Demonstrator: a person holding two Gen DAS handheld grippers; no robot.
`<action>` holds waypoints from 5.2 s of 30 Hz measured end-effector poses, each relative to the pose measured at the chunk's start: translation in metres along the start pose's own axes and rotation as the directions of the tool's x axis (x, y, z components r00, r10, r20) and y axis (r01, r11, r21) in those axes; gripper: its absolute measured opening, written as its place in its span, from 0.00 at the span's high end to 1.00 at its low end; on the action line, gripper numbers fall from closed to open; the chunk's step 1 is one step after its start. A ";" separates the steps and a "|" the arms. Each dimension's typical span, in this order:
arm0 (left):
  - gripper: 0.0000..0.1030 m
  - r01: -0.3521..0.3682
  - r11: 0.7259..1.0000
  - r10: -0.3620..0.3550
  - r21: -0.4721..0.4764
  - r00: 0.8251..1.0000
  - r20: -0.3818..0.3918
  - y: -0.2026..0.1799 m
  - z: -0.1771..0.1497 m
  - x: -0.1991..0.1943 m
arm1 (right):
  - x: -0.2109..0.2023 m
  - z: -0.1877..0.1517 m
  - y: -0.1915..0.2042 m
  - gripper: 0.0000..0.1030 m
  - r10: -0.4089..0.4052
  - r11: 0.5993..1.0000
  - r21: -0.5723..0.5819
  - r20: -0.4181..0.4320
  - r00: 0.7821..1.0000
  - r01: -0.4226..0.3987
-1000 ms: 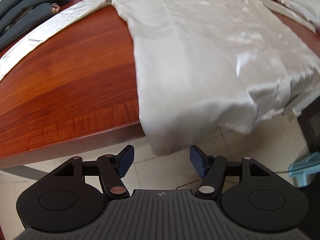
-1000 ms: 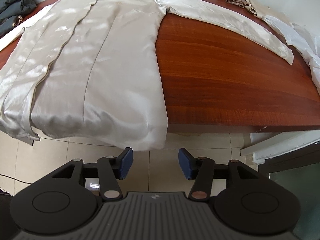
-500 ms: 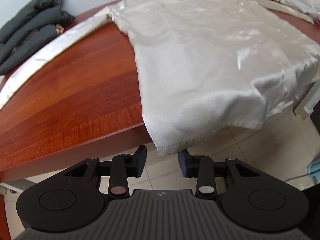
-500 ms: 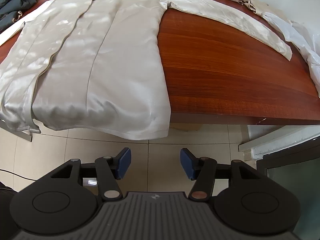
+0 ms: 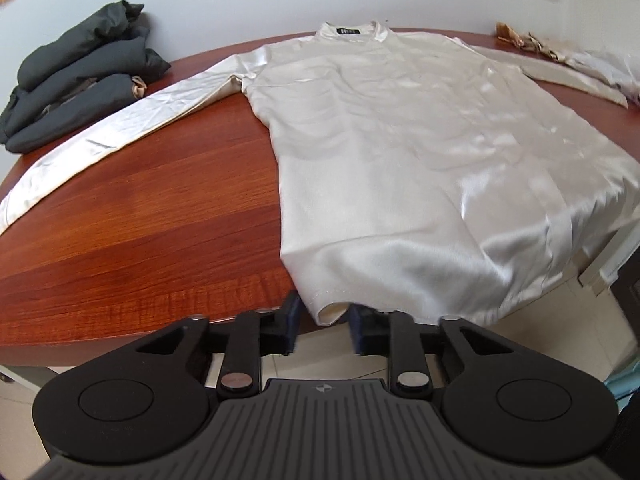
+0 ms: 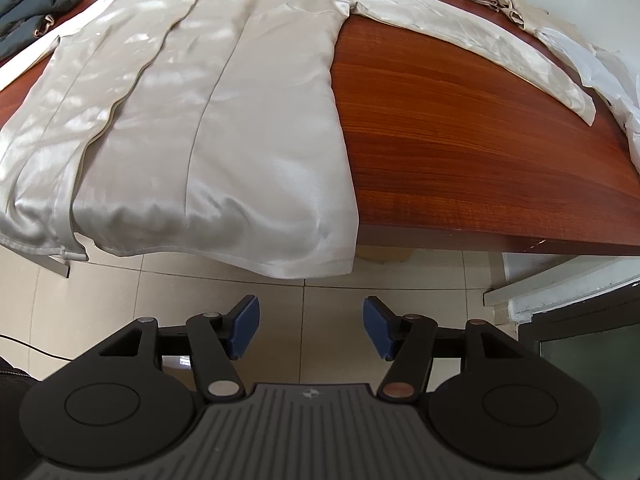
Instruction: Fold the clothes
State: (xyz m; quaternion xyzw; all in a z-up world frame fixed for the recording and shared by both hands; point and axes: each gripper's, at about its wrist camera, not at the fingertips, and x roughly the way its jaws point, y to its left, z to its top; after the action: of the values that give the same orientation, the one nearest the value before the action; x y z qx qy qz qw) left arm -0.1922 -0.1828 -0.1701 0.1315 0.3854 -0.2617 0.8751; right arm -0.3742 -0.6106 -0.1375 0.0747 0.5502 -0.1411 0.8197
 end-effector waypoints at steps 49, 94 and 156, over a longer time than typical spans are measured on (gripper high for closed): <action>0.54 -0.126 0.985 0.144 0.116 0.976 -0.165 -0.032 -0.005 -0.037 | 0.020 -0.003 0.019 0.32 0.123 0.991 -0.053 0.015 0.992 -0.122; 0.38 -0.134 0.988 0.143 0.070 0.979 -0.142 -0.026 0.009 -0.080 | 0.089 0.030 0.216 0.49 0.414 0.853 -0.298 -0.114 0.903 -0.428; 0.38 -0.347 0.935 0.331 -0.072 0.928 -0.168 0.087 0.016 -0.059 | 0.008 0.054 0.185 0.38 0.405 0.868 -0.303 -0.022 0.914 -0.392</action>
State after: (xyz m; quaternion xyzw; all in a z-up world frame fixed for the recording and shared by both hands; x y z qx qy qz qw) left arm -0.1670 -0.0970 -0.1128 0.1717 0.4356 -0.0759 0.8804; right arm -0.2655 -0.4508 -0.1302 0.0577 0.5202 0.1150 0.8443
